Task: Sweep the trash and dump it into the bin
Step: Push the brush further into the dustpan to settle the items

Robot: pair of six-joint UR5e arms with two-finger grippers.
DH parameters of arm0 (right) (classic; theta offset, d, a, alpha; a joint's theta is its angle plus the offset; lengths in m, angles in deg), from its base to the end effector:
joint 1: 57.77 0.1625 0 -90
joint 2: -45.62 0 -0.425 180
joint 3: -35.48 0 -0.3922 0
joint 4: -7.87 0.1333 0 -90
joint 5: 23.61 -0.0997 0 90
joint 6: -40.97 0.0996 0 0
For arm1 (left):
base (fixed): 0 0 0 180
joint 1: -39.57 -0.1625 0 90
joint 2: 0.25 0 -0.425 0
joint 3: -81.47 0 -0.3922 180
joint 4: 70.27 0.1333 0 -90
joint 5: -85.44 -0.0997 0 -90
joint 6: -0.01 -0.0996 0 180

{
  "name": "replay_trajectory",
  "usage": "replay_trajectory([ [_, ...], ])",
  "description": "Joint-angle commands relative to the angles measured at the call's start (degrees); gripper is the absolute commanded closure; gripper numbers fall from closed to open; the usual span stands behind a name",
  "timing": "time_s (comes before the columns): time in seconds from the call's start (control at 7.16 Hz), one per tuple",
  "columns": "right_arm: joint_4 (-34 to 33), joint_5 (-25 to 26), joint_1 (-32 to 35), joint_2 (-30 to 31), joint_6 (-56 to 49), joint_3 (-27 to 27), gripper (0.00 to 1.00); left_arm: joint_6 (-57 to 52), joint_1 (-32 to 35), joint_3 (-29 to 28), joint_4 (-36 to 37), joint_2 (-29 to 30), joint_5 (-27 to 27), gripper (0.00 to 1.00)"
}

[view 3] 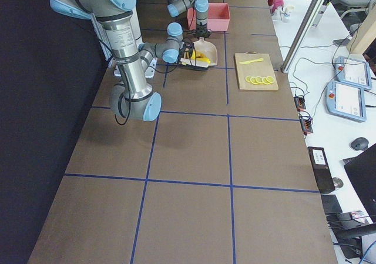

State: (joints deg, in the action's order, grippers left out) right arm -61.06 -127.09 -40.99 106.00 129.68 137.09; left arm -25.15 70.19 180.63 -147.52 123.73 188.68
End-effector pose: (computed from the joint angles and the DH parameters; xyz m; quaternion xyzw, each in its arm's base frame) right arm -0.5782 -0.2893 0.2302 -0.0185 -0.5231 0.0544 0.8503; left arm 0.5106 -0.4306 0.2799 0.2161 0.1829 0.6671 0.6890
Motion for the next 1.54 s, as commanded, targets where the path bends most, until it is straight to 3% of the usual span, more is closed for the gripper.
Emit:
replay_trajectory([
  [0.0,0.19,0.99,-0.96,-0.53,0.24,-0.70,1.00,0.03,-0.04,0.07,0.00,0.04,0.03,1.00],
  [0.56,0.54,2.32,-1.58,-3.69,1.64,-4.13,1.00,0.03,-0.04,0.16,0.00,0.04,0.03,1.00],
  [1.4,0.90,2.14,-1.58,-4.40,1.74,-3.52,1.00,0.03,-0.04,0.16,0.00,0.04,0.03,1.00],
])
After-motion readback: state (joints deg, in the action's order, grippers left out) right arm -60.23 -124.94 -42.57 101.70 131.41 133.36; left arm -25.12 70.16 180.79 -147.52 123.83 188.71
